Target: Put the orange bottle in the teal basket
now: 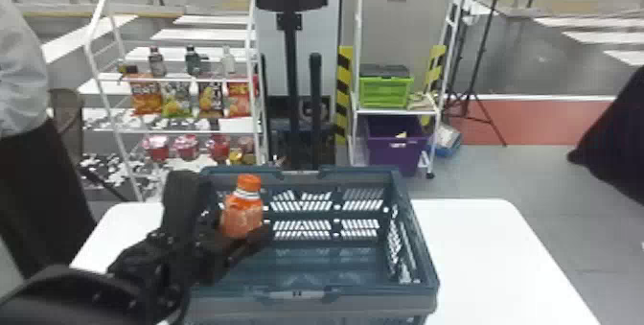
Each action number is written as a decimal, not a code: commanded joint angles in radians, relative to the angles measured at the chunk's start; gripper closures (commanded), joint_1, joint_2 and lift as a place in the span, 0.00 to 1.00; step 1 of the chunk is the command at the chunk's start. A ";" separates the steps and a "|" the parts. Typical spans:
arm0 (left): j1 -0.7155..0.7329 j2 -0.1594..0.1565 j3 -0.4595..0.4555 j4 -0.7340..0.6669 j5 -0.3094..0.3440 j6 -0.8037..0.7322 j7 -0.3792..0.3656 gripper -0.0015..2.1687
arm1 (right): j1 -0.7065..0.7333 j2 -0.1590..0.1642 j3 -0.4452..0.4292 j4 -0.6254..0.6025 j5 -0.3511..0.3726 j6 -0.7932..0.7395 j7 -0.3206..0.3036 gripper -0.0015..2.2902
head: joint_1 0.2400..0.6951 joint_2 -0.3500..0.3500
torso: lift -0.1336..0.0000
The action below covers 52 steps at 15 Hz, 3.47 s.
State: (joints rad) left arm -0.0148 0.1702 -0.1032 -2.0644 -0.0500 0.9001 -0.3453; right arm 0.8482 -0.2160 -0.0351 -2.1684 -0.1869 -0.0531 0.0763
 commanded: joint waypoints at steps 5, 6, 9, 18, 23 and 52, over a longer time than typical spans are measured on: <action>-0.366 0.083 -0.219 0.441 -0.056 0.004 -0.219 0.27 | 0.025 0.024 -0.023 0.015 0.006 -0.015 -0.001 0.06 | 0.57 0.50 | 1.00; -0.429 0.081 -0.251 0.535 -0.056 0.004 -0.262 0.27 | 0.028 0.029 -0.026 0.018 0.004 -0.018 -0.001 0.06 | 0.57 0.50 | 1.00; -0.554 0.052 -0.363 0.767 -0.154 -0.014 -0.377 0.27 | 0.035 0.040 -0.034 0.028 0.006 -0.030 0.000 0.06 | 0.57 0.50 | 1.00; -0.614 -0.127 -0.313 1.155 -0.467 -0.327 -0.423 0.27 | 0.035 0.056 -0.037 0.035 0.014 -0.037 0.000 0.06 | 0.57 0.50 | 1.00; -0.610 -0.127 -0.305 1.165 -0.488 -0.330 -0.431 0.20 | 0.029 0.058 -0.037 0.041 0.014 -0.037 0.000 0.06 | 0.57 0.50 | 1.00; 0.549 -0.173 0.349 -0.301 0.019 -0.474 -0.285 0.07 | 0.022 0.001 -0.026 0.022 -0.022 -0.049 0.007 0.06 | 0.57 0.50 | 1.00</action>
State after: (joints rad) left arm 0.4377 0.0000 0.2449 -2.3686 -0.0528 0.5866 -0.6462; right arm 0.8699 -0.2091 -0.0648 -2.1446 -0.2010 -0.0933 0.0810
